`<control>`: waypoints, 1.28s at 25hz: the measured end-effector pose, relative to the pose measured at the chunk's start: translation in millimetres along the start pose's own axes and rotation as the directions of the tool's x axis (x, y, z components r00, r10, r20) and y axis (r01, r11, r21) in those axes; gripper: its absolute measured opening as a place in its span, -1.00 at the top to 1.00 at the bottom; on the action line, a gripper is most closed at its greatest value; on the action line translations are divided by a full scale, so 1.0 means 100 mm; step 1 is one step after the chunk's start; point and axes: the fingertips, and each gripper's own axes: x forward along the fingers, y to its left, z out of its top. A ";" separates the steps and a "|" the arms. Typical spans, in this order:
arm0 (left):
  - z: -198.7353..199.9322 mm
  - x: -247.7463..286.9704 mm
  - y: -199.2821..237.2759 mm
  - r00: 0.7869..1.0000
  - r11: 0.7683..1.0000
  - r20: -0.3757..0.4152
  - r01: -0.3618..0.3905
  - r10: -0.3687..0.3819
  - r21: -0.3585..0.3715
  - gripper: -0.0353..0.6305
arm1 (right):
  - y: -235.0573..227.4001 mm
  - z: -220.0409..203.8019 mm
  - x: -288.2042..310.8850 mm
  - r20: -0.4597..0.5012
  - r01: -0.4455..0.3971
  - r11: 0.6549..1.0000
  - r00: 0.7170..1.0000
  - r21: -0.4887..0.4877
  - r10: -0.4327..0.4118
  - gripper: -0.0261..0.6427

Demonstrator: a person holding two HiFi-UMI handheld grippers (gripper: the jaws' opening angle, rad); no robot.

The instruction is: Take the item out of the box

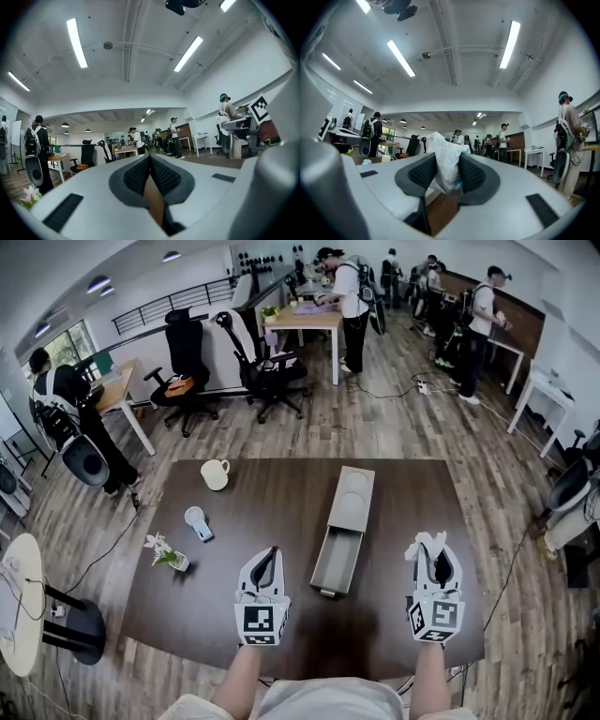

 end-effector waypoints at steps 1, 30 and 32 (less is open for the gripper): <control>0.00 0.01 -0.01 1.000 1.000 0.001 0.001 -0.001 0.001 0.89 | 0.00 -0.01 0.00 -0.001 0.001 1.000 1.000 0.000 -0.001 0.49; 0.00 0.03 -0.10 1.000 1.000 -0.005 -0.004 0.004 0.004 0.89 | 0.02 -0.03 0.02 -0.015 -0.034 0.999 0.999 -0.025 0.034 0.50; 0.00 0.03 -0.09 1.000 1.000 -0.004 -0.008 0.008 -0.001 0.89 | 0.03 -0.03 0.01 -0.016 -0.035 0.999 0.999 -0.027 0.035 0.50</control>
